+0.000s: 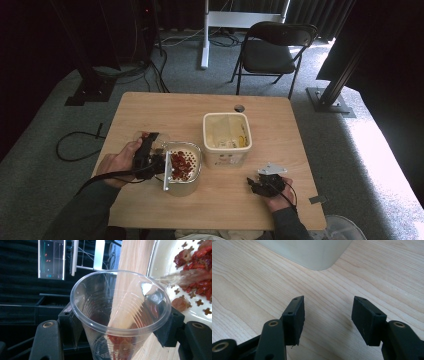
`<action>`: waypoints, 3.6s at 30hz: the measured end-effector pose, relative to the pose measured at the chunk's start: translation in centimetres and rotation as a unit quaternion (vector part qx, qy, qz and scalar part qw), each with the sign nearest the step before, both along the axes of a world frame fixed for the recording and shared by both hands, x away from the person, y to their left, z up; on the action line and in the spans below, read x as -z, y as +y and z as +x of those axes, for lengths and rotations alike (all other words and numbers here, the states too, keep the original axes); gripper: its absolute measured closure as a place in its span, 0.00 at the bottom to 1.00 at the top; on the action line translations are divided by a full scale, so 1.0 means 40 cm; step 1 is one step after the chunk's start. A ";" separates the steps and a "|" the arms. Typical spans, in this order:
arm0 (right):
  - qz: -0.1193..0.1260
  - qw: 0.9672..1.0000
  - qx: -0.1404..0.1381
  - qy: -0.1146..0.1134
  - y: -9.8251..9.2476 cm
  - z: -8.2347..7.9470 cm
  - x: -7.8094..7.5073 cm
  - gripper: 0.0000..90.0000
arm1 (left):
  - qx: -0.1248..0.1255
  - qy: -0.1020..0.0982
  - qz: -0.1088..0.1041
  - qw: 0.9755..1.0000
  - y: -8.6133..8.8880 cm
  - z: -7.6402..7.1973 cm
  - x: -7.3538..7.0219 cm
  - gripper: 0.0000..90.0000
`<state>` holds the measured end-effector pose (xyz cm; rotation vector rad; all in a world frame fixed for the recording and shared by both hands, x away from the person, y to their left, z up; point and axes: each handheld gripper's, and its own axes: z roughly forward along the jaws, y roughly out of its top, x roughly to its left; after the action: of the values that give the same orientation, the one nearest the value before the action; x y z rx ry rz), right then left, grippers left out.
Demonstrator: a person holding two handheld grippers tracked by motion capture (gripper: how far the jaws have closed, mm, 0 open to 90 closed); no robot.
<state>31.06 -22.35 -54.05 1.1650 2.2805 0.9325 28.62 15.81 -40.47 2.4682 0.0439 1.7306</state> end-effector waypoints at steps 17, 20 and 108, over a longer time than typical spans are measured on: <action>0.001 1.000 0.000 -0.001 -0.001 -0.001 -0.001 0.48 | 0.027 -0.010 0.053 0.998 -0.025 -0.014 0.008 0.38; 0.002 1.000 0.000 -0.001 -0.002 -0.001 -0.002 0.48 | 0.010 -0.012 0.065 0.998 -0.011 -0.003 0.012 0.38; 0.003 1.000 0.000 -0.001 -0.001 -0.003 -0.001 0.48 | 0.027 -0.017 0.093 0.995 -0.027 -0.009 0.026 0.39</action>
<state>30.95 -22.41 -54.02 1.1662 2.2774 0.9404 28.25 14.72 -41.49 2.5394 -0.1931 1.8296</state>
